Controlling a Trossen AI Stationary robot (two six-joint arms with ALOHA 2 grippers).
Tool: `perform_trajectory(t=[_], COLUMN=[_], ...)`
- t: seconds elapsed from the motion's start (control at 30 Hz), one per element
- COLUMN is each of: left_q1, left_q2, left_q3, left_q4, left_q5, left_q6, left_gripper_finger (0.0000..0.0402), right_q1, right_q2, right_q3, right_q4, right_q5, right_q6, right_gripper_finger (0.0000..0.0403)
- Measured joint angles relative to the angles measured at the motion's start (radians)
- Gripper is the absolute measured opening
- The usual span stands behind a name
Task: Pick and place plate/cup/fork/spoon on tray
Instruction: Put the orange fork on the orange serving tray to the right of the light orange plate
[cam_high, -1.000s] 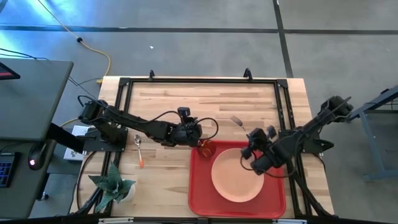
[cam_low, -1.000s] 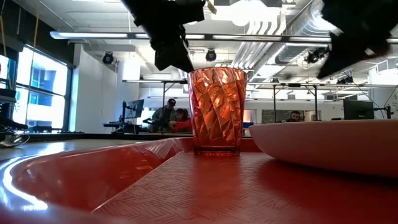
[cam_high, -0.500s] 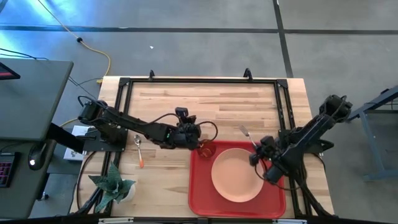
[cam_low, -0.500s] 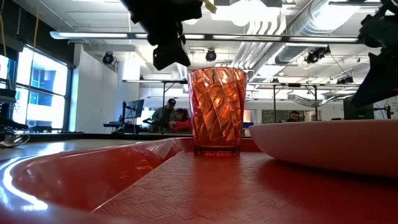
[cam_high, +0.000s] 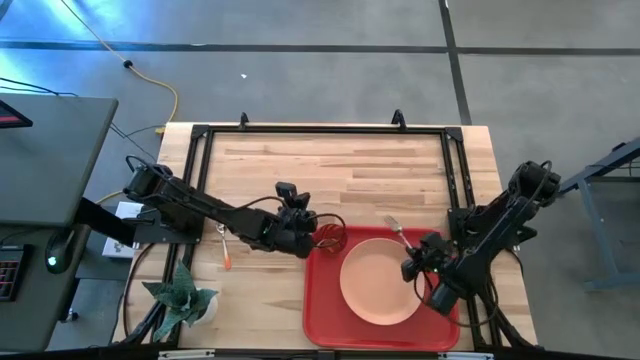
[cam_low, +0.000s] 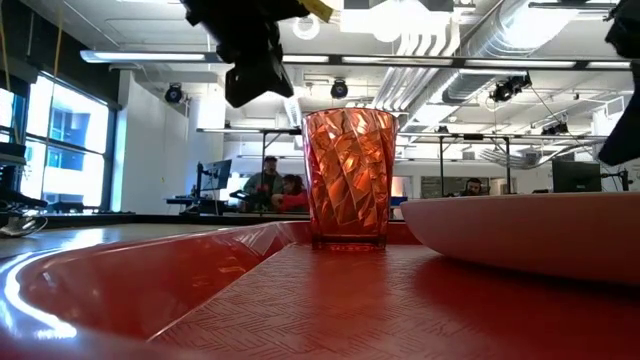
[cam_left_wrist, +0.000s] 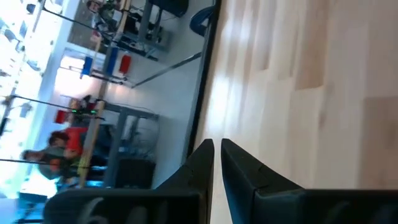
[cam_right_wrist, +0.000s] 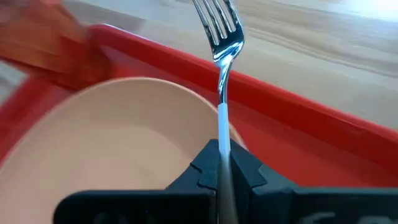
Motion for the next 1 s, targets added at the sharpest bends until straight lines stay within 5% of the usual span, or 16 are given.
perform_trajectory(t=[0.23,0.47,0.67,1.0], left_q1=[-0.039,-0.053,-0.049,-0.050], left_q2=[0.000,0.000,0.000,0.000], left_q3=[0.000,0.000,0.000,0.000], left_q4=[-0.002,-0.022,0.057,0.070], left_q5=[0.036,0.036,0.036,0.037], left_q6=[-0.017,-0.040,-0.021,-0.033], left_gripper_finger=[0.0019,0.0019,0.0019,0.0019], right_q1=[-0.007,0.014,0.048,0.053], right_q2=[0.096,0.241,0.308,0.351], right_q3=[0.173,0.227,0.313,0.303], right_q4=[-0.250,-0.179,-0.352,-0.230], right_q5=[-0.202,-0.631,-0.746,-0.827], right_q6=[0.063,0.077,0.102,0.055], right_gripper_finger=[0.0000,0.0001,0.0002,0.0006])
